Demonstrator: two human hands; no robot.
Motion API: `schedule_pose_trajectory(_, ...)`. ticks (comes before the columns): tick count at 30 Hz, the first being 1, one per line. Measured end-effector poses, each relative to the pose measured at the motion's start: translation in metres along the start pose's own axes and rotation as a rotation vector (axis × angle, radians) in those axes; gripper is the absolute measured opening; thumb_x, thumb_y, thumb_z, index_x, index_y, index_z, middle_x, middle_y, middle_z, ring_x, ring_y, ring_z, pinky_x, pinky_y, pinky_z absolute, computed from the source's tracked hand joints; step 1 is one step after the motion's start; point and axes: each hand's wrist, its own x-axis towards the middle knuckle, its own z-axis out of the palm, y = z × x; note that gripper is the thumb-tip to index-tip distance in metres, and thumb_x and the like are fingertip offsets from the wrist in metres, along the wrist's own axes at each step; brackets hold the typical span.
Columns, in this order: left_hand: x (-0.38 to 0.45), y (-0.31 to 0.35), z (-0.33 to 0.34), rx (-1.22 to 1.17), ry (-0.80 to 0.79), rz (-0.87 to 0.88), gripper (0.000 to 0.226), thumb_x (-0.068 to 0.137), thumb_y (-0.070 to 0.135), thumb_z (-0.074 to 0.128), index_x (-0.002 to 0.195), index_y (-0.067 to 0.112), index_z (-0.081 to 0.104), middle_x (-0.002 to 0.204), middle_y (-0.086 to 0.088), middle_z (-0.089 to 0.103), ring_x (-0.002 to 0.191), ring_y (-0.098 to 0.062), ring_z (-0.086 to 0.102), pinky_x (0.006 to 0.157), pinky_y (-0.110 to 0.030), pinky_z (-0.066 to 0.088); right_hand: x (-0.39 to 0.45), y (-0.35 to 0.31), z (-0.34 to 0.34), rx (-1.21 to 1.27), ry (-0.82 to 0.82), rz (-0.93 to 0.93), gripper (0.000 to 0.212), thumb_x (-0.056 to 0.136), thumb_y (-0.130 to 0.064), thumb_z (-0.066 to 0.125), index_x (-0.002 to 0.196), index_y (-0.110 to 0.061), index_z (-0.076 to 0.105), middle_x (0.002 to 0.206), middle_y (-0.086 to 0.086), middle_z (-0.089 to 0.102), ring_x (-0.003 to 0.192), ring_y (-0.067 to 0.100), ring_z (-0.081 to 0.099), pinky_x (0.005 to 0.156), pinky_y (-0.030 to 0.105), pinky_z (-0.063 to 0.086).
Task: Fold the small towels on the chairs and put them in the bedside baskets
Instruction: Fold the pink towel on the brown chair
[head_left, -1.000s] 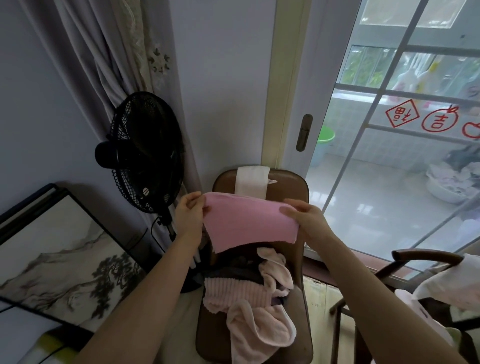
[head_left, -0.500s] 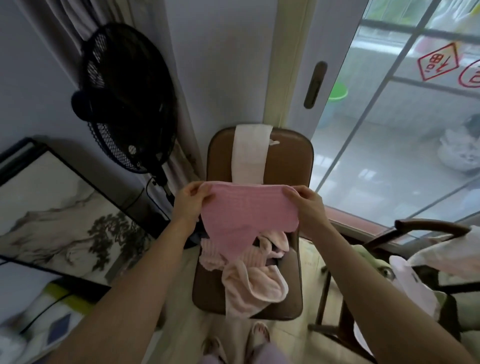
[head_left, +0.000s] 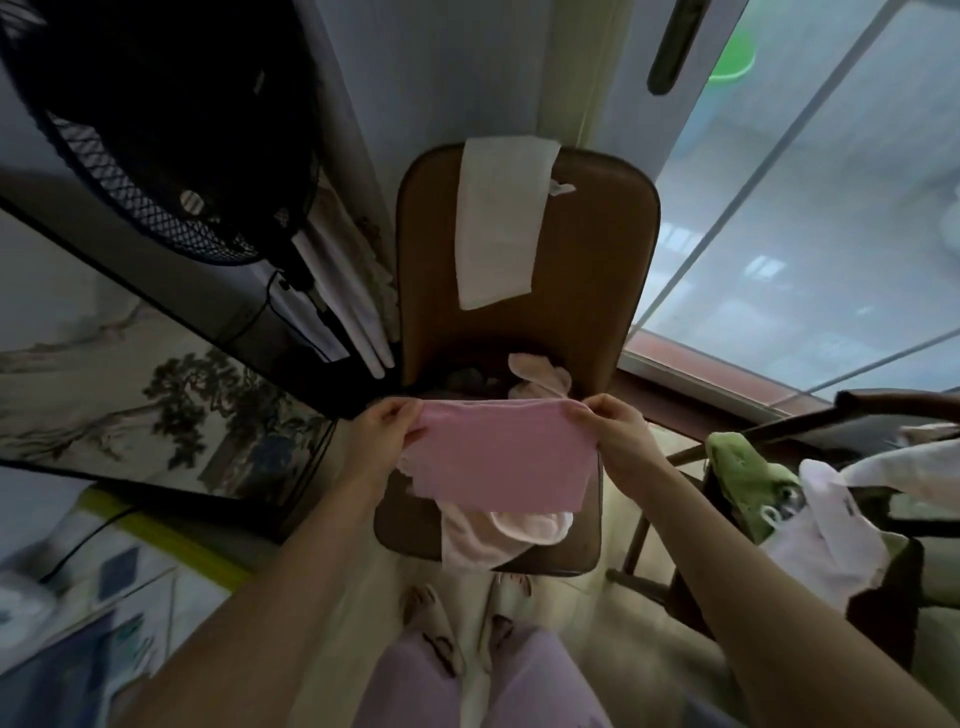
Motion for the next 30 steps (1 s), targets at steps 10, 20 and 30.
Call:
schedule_pose_trajectory(10,0.025,0.048,0.002,-0.127,0.095,0.104,0.015,0.095,0.027,0.057,0.093,0.017,0.068,0.095,-0.005,0.066,0.097,-0.023,0.062,0.083,-0.038,0.050,0.032,-0.053,0.014,0.004,0.015,-0.182,0.018,0.082,-0.017,0.076,0.071,-0.017,0.062,0.074,0.003,0.060,0.078,0.020,0.055,0.068,0.035,0.046)
schedule_pose_trajectory(20,0.055,0.004,-0.001,-0.096,0.153,0.133,0.017,0.100,0.024,0.046,0.089,0.021,0.059,0.088,0.002,0.058,0.091,-0.018,0.056,0.080,-0.032,0.043,0.058,-0.036,0.033,0.021,-0.026,-0.155,0.023,0.077,-0.017,0.080,0.064,-0.025,0.063,0.087,0.006,0.071,0.089,0.025,0.067,0.082,0.041,0.057)
schedule_pose_trajectory(30,0.061,-0.139,0.025,-0.008,0.202,-0.155,0.013,0.095,0.013,0.049,0.101,0.010,0.061,0.098,-0.008,0.061,0.089,-0.018,0.055,0.064,-0.021,0.041,0.079,0.108,0.044,-0.279,-0.053,0.004,0.020,0.077,-0.009,0.080,0.075,-0.006,0.060,0.083,0.021,0.066,0.077,0.029,0.067,0.074,0.038,0.057)
